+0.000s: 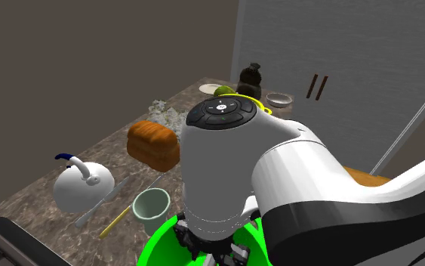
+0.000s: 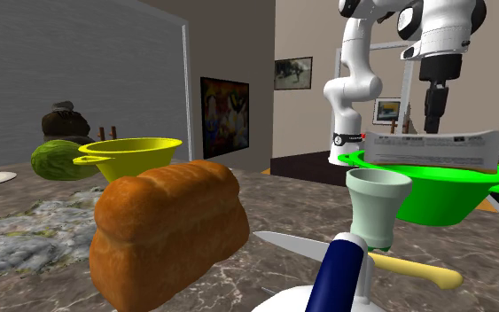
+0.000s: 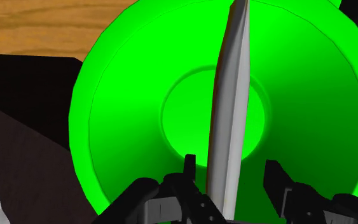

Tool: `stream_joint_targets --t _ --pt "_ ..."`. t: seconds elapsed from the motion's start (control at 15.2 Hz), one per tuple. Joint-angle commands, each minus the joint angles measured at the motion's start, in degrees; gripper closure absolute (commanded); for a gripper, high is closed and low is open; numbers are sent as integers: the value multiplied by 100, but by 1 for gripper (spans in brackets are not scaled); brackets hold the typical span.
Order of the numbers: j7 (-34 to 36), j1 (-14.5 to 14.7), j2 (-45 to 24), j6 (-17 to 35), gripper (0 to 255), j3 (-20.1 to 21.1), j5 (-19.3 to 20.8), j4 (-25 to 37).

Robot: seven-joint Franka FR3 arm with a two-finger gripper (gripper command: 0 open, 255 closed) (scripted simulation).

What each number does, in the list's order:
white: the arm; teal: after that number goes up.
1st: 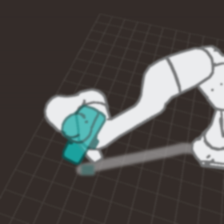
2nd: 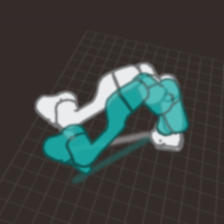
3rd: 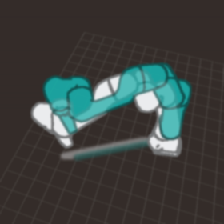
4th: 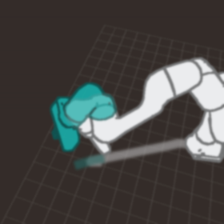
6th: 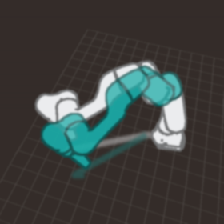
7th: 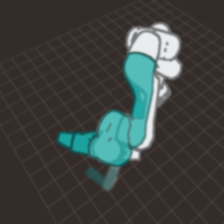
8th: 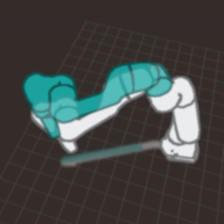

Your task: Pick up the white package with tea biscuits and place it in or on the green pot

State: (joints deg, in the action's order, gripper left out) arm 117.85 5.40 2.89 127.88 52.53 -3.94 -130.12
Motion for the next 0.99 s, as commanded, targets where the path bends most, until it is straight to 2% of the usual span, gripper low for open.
stream_joint_targets --t 0.0,0.26,0.53,0.92 --pt "0 0 1 0 0 0 0 1" --pt "0 0 1 1 0 0 0 1" --pt "-339 24 536 -770 0 -154 -440 403" --pt "-338 29 535 -770 0 -160 -439 403"
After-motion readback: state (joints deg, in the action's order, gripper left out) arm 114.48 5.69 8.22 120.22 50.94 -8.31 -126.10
